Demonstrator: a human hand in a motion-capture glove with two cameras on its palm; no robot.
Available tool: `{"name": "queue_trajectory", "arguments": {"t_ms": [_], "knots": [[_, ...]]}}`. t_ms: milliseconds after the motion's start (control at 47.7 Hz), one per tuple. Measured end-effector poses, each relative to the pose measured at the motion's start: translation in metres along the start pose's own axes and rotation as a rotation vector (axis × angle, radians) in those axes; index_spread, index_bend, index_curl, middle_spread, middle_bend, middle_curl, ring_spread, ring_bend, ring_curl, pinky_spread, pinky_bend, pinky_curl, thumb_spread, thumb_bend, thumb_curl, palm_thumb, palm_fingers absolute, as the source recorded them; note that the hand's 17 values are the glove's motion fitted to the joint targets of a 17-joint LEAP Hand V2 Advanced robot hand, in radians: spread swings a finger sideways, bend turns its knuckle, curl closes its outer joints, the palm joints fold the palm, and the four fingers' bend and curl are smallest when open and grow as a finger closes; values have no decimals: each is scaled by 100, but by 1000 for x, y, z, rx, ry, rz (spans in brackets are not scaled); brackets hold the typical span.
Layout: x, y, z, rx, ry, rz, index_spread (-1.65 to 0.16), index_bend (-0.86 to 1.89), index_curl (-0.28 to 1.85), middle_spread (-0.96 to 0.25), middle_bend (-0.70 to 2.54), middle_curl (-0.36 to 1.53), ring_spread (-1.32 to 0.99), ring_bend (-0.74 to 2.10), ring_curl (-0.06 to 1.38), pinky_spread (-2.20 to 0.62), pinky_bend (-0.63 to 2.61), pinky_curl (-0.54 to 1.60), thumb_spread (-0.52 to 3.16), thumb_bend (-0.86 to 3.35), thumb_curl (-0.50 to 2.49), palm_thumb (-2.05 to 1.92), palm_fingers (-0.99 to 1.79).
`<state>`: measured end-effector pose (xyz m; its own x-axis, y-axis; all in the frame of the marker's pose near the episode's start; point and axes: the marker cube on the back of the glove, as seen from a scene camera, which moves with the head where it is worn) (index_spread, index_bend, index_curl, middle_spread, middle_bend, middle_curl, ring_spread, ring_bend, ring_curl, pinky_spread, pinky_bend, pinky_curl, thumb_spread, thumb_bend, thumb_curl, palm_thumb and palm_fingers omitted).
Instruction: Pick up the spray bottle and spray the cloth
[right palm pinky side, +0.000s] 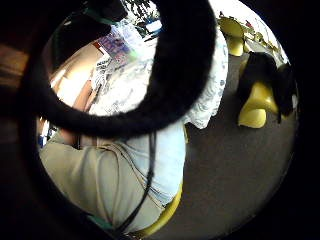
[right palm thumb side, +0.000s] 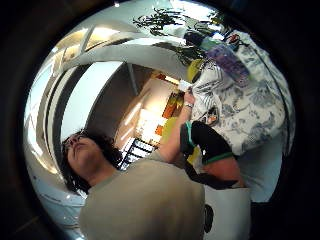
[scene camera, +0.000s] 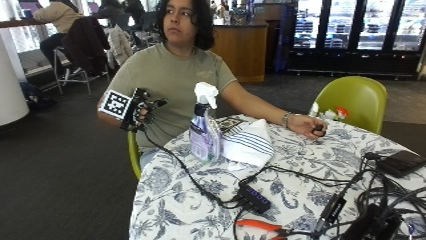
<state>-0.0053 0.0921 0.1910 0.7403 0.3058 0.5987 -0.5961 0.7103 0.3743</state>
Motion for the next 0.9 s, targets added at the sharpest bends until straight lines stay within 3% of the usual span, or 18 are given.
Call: {"name": "queue_trajectory", "arguments": {"t_ms": [210,293,398,503,608,671,901], "knots": [[29,21,-15,-100,28,-46,-33,14,30,7,22,38,1,42,33,25,47,34,113,-2,46,65,33],[27,8,-8,-32,-6,-39,-32,14,29,7,21,38,1,40,32,24,46,34,112,-2,46,66,34],[14,-17,7,5,-54,4,-32,14,28,7,21,37,1,39,32,24,45,34,112,-2,45,66,36],[-1,-40,23,-47,-125,-155,-32,13,28,7,20,37,1,39,32,24,44,34,111,-2,45,68,37],[-28,-76,42,-32,-168,-88,-32,13,27,7,19,36,1,40,33,24,43,34,112,-1,45,69,39],[-36,-92,50,-40,-175,-124,-32,13,26,7,19,36,1,41,33,24,42,34,113,0,46,72,40],[-56,-166,75,99,-106,-164,-27,11,24,8,20,36,1,43,34,22,42,35,111,-1,48,80,37]]}}
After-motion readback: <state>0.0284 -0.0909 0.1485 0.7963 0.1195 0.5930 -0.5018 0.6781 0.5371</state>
